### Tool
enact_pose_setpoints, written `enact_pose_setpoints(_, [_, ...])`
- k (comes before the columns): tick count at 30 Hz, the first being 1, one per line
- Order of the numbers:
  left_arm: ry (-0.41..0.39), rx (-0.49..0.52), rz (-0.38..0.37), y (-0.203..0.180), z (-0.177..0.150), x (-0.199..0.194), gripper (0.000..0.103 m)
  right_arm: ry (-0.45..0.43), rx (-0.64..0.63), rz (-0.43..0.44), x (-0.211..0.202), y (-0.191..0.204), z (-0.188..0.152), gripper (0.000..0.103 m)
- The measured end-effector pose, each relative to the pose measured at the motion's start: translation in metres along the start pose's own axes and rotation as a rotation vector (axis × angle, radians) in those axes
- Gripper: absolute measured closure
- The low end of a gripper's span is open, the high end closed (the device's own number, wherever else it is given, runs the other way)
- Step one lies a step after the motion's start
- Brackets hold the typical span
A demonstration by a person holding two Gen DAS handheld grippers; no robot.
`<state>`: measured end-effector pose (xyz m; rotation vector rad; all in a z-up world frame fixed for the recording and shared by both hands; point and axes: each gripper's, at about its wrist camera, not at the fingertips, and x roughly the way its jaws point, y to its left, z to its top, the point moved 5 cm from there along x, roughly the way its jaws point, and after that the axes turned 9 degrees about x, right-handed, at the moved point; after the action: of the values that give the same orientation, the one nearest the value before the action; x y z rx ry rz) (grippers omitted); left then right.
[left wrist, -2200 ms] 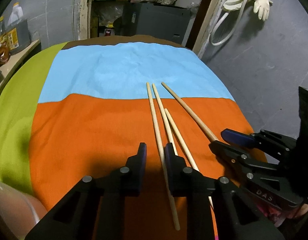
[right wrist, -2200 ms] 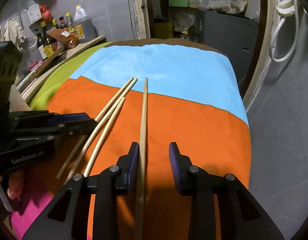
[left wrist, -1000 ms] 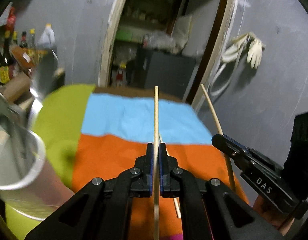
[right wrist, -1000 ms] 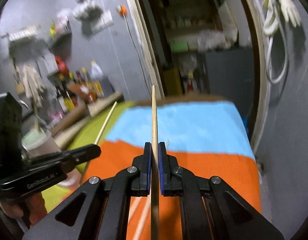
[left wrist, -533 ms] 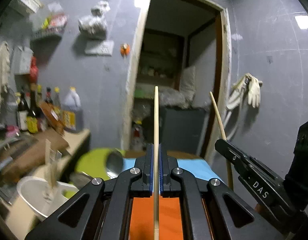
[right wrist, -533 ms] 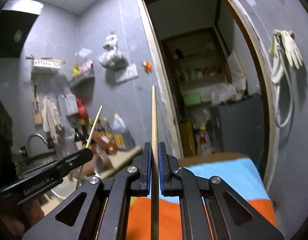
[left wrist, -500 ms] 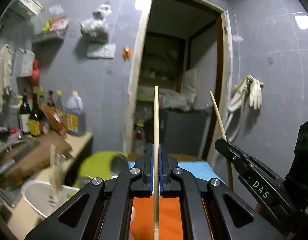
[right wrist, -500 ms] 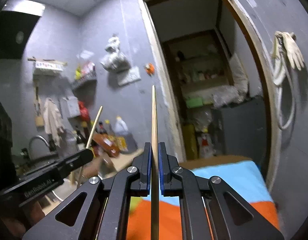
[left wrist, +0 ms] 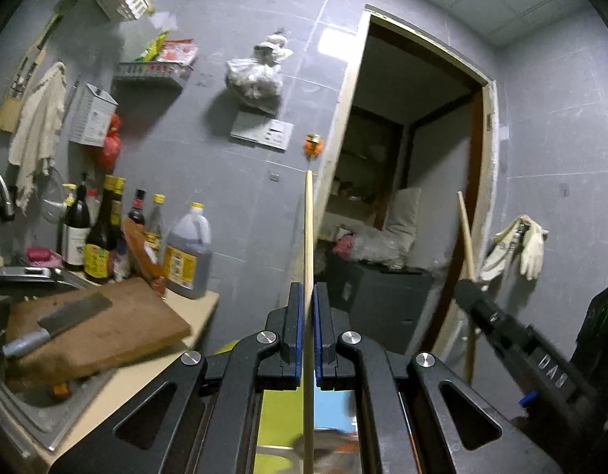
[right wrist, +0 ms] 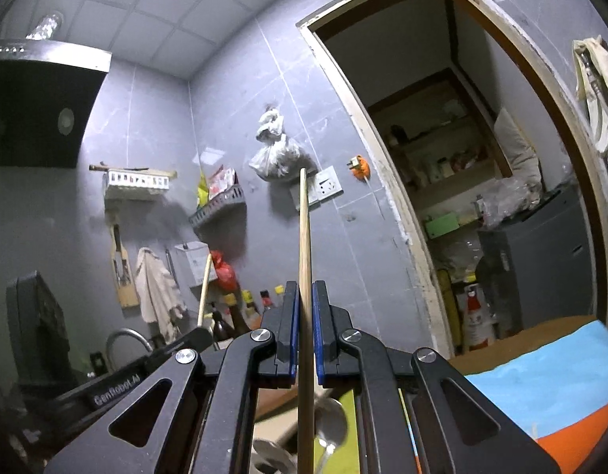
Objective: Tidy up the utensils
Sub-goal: 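Lift and carry the chopsticks in both tools over to the white caddy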
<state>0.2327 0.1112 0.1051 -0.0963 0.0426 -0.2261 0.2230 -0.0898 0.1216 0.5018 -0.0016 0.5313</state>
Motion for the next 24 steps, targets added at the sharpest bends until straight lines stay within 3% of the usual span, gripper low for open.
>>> enact_pose_setpoints(15, [0.034, -0.150, 0.074, 0.057, -0.036, 0.009, 0.100, 0.030, 0.041, -0.040, 0.035, -0.016, -0.024, 0.098])
enact_pose_setpoints(24, [0.063, -0.148, 0.104, 0.064, -0.051, 0.012, 0.100, 0.032, -0.017, -0.071, 0.040, -0.015, -0.034, 0.098])
